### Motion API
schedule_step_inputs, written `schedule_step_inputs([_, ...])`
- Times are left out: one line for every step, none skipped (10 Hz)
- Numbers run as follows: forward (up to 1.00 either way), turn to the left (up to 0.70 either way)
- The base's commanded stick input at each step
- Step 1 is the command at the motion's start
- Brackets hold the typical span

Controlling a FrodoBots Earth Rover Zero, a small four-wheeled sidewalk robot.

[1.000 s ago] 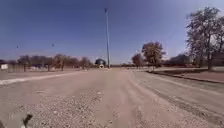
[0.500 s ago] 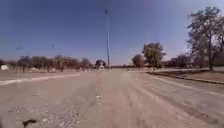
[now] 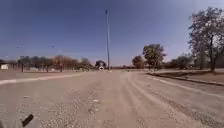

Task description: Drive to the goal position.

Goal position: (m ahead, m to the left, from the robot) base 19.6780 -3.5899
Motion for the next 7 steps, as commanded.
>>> schedule_step_inputs([0.50, 0.00])
schedule_step_inputs([0.50, 0.00])
schedule_step_inputs([0.50, 0.00])
schedule_step_inputs([0.50, 0.00])
schedule_step_inputs([0.50, 0.00])
schedule_step_inputs([0.50, 0.00])
schedule_step_inputs([0.50, 0.00])
